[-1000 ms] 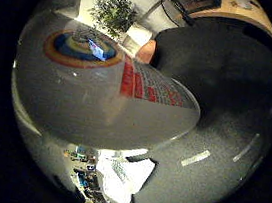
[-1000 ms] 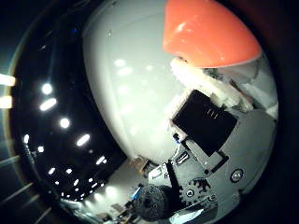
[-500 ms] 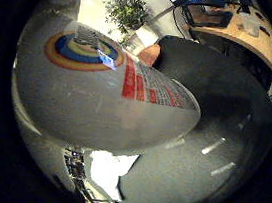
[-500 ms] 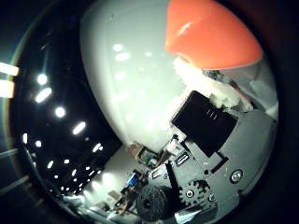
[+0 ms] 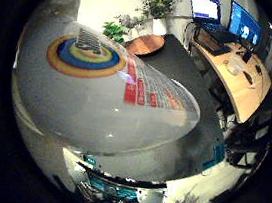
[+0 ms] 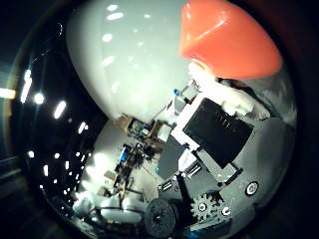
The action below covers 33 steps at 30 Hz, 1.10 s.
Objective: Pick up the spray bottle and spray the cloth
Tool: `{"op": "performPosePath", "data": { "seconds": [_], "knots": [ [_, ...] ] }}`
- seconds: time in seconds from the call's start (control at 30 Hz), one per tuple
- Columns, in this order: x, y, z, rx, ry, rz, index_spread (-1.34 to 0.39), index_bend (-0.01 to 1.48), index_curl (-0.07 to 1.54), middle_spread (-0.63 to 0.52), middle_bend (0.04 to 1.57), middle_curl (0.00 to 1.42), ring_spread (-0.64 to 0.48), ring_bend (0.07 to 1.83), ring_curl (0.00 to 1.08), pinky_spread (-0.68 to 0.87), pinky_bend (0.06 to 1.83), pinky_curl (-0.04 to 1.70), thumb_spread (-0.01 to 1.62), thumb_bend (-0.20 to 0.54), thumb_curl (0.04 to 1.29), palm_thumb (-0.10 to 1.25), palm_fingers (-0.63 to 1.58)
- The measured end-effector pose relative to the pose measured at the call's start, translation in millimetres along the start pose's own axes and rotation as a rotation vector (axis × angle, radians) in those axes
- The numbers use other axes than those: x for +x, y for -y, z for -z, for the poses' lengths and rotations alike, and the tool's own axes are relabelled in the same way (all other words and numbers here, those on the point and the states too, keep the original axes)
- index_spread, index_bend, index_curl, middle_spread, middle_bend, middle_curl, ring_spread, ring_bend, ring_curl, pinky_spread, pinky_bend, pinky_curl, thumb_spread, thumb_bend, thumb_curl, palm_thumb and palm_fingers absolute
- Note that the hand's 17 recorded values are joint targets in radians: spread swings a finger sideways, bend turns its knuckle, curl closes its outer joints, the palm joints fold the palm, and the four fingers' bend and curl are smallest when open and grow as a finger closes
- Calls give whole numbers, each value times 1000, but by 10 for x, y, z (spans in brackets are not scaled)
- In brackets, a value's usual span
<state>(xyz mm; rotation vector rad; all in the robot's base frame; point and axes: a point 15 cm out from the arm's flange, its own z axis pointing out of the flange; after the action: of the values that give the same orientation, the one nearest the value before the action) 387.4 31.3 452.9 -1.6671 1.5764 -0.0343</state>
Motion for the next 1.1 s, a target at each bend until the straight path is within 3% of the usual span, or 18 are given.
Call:
{"op": "performPosePath", "data": {
  "seconds": [0.17, 0.4, 0.7, 1.1],
  "knots": [
    [-850, 89, 37, -82, 28, 125, -252, 1143, 614, -182, 1321, 642, -207, 1414, 555, -317, 1271, 599, 831, -12, 1088, 1015, 1256],
    [-1321, 218, -218, -189, 34, 175, -252, 1144, 614, -172, 1323, 640, -207, 1415, 553, -318, 1267, 606, 829, -12, 1089, 1015, 1256],
    [-1253, 272, -841, -433, 53, 80, -252, 1144, 613, -182, 1329, 639, -206, 1416, 552, -319, 1262, 612, 828, -12, 1089, 1015, 1256],
    [-621, -178, -1875, -718, 46, -63, -253, 1148, 612, -182, 1329, 639, -206, 1414, 547, -320, 1259, 617, 846, -10, 1090, 1014, 1256]
  ]
}}
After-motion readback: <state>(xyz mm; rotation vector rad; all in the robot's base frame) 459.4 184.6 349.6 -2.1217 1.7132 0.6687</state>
